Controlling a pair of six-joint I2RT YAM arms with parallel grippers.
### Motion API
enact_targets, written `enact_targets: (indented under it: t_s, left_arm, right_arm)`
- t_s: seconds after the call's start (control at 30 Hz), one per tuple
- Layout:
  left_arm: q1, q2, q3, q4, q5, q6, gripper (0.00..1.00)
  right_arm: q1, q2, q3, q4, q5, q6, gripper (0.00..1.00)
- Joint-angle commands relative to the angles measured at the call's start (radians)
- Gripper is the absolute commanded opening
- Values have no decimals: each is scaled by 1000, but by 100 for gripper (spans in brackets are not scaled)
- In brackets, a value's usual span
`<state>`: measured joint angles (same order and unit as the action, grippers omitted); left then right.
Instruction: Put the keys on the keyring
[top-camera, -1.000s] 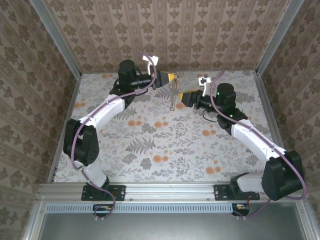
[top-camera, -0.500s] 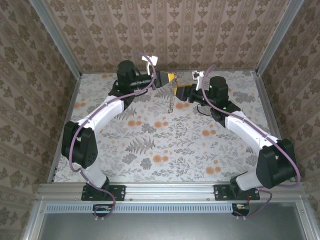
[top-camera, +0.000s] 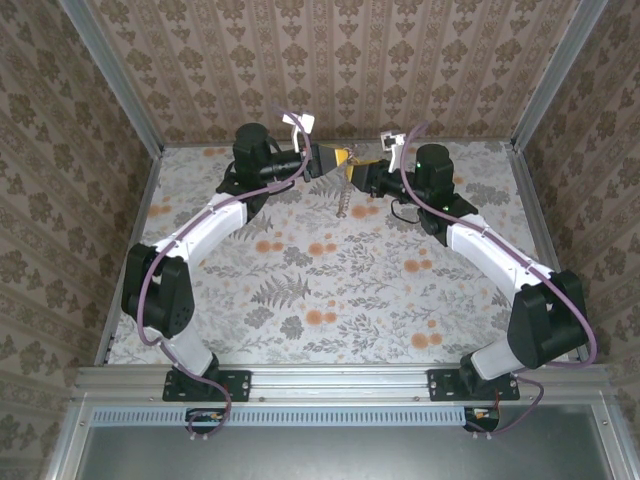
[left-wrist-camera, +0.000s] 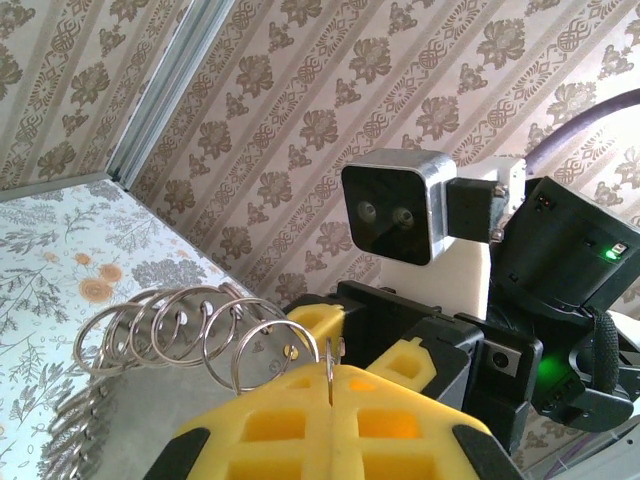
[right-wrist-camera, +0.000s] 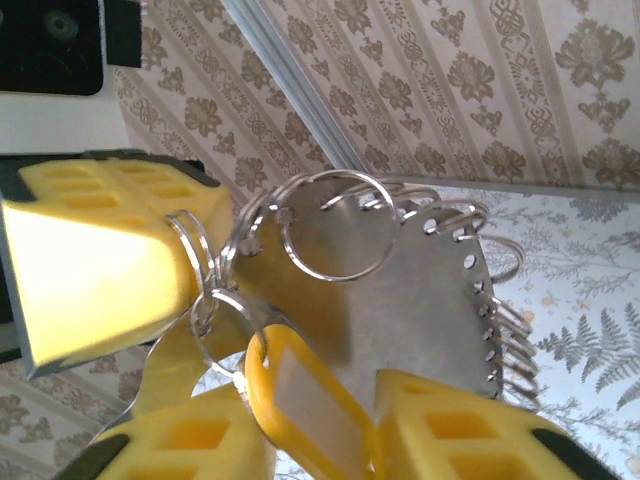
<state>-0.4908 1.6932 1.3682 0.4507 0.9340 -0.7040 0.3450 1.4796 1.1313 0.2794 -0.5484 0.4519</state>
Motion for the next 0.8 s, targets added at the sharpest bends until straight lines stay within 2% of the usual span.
enact_targets:
  t_s: [0.0, 0.07, 0.2, 0.43, 0.77]
  left_arm:
    - [-6, -43, -2, 57, 1, -4, 0]
    - [-7, -43, -6, 69, -7, -12, 0]
    - [-6, -43, -14, 95, -24, -27, 0]
    - [-6, -45, -34, 139, -50, -50, 0]
    - [-11, -37, -39, 161, -50, -60, 0]
  right_arm:
    - [10, 1, 24, -29, -20, -24, 21]
    - [14, -8, 17, -38, -34, -30, 12]
    - [28, -29, -6, -56, -47, -44, 0]
    - [49, -44, -18, -76, -58, -56, 0]
    - [97, 21, 58, -167, -134, -109, 0]
